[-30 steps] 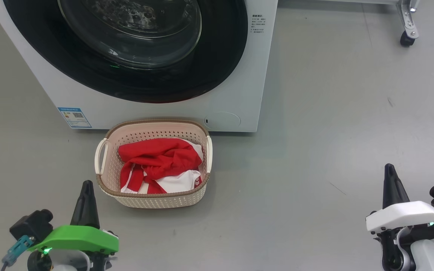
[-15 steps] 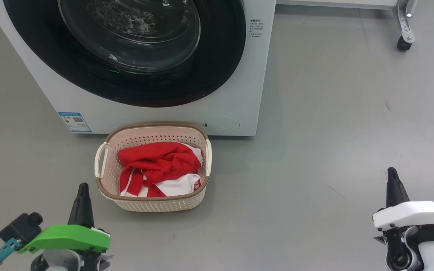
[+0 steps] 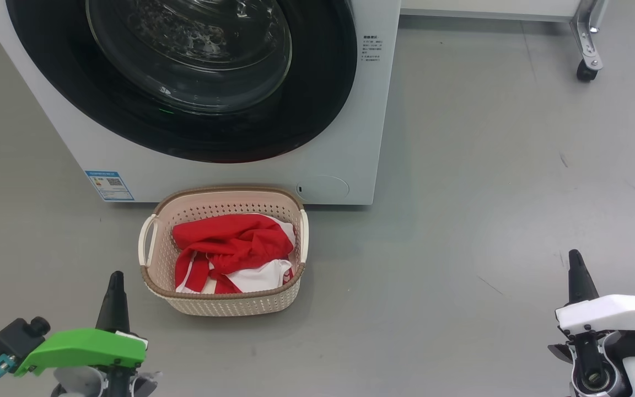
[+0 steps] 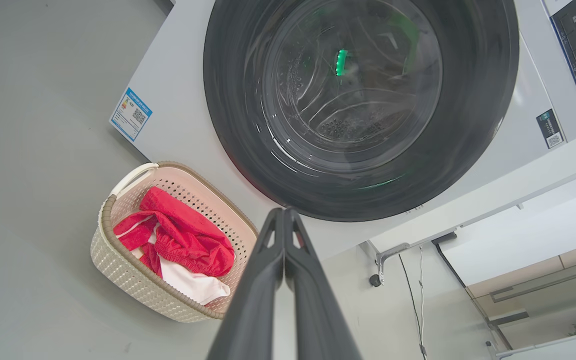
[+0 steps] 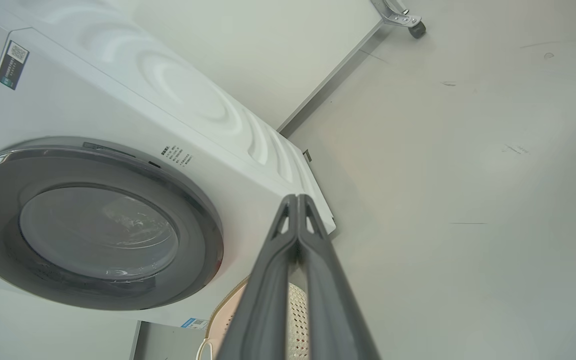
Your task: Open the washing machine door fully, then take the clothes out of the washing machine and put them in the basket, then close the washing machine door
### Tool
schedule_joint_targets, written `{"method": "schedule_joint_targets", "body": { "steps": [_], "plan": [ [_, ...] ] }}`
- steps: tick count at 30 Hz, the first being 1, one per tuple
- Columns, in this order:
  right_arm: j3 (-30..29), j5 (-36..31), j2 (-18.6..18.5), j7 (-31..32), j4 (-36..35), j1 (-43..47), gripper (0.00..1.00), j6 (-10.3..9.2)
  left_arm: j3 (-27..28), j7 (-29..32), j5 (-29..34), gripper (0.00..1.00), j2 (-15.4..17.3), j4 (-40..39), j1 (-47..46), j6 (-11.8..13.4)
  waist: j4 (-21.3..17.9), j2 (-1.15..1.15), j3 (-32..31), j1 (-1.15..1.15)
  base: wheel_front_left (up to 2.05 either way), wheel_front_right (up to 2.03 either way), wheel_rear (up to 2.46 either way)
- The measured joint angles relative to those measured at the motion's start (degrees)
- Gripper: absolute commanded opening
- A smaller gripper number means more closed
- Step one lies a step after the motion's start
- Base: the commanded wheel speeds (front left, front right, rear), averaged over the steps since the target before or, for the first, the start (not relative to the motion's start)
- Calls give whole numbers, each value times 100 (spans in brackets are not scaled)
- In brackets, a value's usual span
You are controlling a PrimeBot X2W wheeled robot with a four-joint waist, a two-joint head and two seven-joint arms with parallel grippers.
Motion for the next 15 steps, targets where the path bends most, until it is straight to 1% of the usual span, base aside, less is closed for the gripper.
{"method": "schedule_joint_targets", "body": {
  "steps": [8, 11, 15],
  "plan": [
    [-79, 549, 13, 143, -5, 0, 0, 3, 90, 156, -548, 0, 11, -1, 0, -46, -12, 0, -53, 0, 0, 0, 0],
    [-114, 766, 19, 213, -7, 0, 0, 43, 129, 218, -711, 0, 20, -2, 0, -52, -17, 0, -74, 0, 0, 0, 0],
    [-155, 1051, 29, 278, -11, 0, 0, 43, 170, 300, -989, 0, 27, -2, 0, -73, -23, 0, -100, 0, 0, 0, 0]
  ]
}}
